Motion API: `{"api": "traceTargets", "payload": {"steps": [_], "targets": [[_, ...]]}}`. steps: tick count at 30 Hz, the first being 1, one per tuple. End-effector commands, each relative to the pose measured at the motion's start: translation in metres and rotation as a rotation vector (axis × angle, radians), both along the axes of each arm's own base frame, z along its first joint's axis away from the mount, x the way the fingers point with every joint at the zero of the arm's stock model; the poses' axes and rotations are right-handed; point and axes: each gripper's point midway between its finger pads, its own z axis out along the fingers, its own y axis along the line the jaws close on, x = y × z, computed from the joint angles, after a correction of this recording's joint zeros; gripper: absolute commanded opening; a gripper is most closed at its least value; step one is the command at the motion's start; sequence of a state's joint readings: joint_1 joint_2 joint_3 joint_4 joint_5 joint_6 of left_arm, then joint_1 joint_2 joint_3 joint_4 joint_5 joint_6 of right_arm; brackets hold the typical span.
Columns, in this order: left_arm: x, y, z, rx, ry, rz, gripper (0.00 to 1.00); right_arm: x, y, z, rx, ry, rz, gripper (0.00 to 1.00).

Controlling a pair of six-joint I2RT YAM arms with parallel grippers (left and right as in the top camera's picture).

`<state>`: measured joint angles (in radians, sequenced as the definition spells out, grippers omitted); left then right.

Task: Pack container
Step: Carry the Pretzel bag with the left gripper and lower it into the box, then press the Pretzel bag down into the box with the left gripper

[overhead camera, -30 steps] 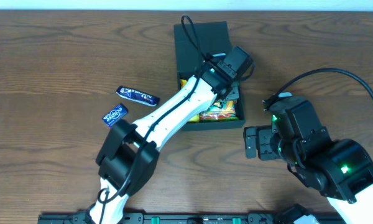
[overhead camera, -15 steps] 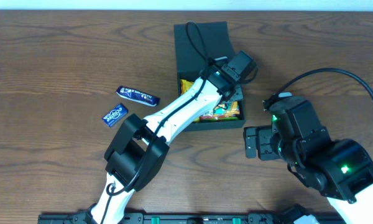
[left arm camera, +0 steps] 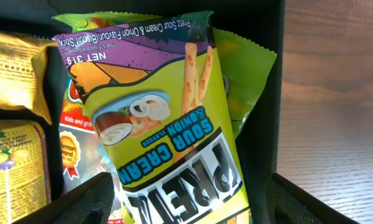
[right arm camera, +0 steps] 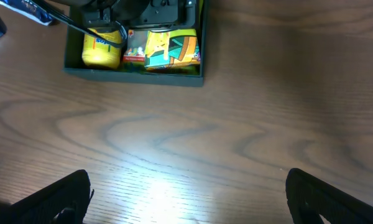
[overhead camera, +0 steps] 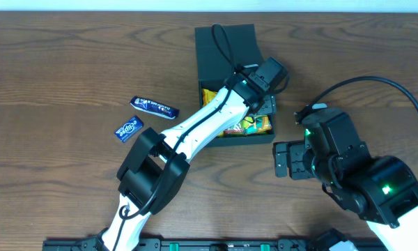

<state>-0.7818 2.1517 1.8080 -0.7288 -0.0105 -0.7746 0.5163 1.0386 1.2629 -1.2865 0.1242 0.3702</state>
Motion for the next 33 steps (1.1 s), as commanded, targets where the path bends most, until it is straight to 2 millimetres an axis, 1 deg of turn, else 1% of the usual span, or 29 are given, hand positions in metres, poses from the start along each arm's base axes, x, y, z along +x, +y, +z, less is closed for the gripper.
{"api": "traceTargets", "payload": {"steps": [1,3,5,6,7,8,9,10,14,16,18,23,25,29,33], "targets": [[0.010,0.007,0.019,0.045,-0.084,-0.011,0.71,0.001,-0.002,0.003,-0.006,-0.013,0.001,0.99],[0.015,0.015,0.031,0.070,-0.126,0.012,0.52,0.001,-0.002,0.003,-0.006,-0.013,0.001,0.99],[0.018,0.023,0.040,0.090,-0.155,0.031,0.43,0.001,-0.002,0.003,-0.006,-0.013,0.001,0.99],[0.018,0.028,0.045,0.099,-0.163,0.039,0.36,0.001,-0.002,0.003,-0.006,-0.013,0.001,0.99],[0.018,0.030,0.049,0.103,-0.166,0.040,0.30,0.001,-0.002,0.003,-0.006,-0.013,0.001,0.99],[0.019,0.033,0.050,0.106,-0.165,0.045,0.17,0.001,-0.002,0.003,-0.006,-0.013,0.001,0.99],[0.019,0.036,0.050,0.109,-0.161,0.050,0.08,0.001,-0.002,0.003,-0.006,-0.013,0.001,0.99],[0.021,0.040,0.049,0.114,-0.158,0.056,0.06,0.001,-0.002,0.003,-0.006,-0.013,0.001,0.99],[0.033,0.059,0.046,0.148,-0.166,0.104,0.06,0.001,-0.002,0.003,-0.006,-0.013,0.001,0.99],[0.042,0.072,0.038,0.153,-0.148,0.136,0.06,0.001,-0.002,0.003,-0.006,-0.013,0.001,0.99],[0.047,0.077,0.027,0.139,-0.107,0.140,0.06,0.001,-0.002,0.003,-0.006,-0.013,0.001,0.99],[0.048,0.076,0.000,0.113,-0.023,0.087,0.06,0.001,-0.002,0.003,-0.006,-0.013,0.001,0.99],[0.047,0.076,-0.008,0.119,-0.009,0.083,0.06,0.001,-0.002,0.003,-0.006,-0.013,0.001,0.99],[0.040,0.066,-0.021,0.089,0.044,0.048,0.06,0.001,-0.002,0.003,-0.006,-0.013,0.001,0.99],[0.040,0.059,-0.030,0.075,0.052,0.034,0.06,0.001,-0.002,0.003,-0.006,-0.013,0.001,0.99]]}}
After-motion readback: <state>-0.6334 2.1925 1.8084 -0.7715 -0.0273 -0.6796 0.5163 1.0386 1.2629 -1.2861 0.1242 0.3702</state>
